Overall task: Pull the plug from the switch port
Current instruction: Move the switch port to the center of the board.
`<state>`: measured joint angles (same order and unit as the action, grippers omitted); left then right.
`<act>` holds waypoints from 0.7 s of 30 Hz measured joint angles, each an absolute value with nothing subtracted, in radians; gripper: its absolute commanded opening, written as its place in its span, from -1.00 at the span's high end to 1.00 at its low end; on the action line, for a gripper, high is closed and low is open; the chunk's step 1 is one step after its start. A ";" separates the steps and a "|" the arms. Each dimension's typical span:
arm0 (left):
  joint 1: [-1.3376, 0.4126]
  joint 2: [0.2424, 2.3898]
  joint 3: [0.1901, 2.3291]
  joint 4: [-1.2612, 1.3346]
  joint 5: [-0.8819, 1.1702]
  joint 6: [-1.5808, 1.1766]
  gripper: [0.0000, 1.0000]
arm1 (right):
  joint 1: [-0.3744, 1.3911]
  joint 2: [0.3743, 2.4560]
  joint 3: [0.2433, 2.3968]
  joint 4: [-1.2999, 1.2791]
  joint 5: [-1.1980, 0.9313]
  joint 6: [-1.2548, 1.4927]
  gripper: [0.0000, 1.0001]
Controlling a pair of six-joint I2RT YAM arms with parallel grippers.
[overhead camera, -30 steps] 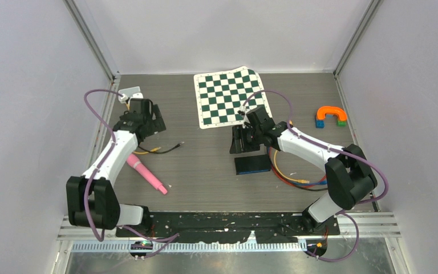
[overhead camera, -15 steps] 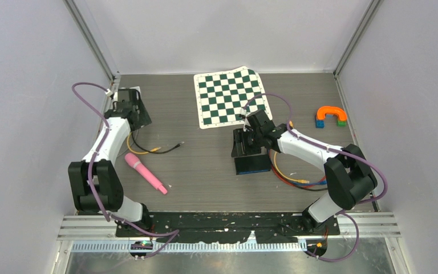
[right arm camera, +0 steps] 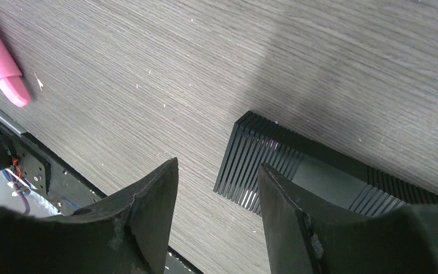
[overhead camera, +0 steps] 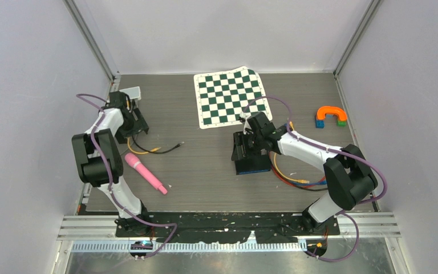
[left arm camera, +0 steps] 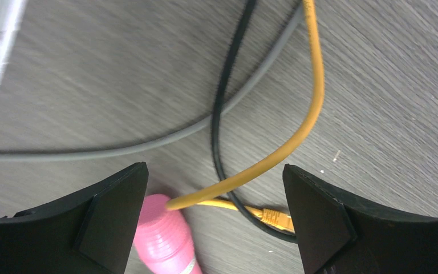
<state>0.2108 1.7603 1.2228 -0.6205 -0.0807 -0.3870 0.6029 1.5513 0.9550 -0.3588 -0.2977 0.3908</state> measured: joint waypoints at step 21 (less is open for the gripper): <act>0.144 1.950 1.355 -0.649 0.191 -0.306 0.64 | 0.603 1.503 0.886 -0.360 -0.299 0.397 -0.20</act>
<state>0.1444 1.9503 1.3552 -0.6491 0.1913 -0.3061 0.6029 1.5028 0.8864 -0.3595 -0.2989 0.3965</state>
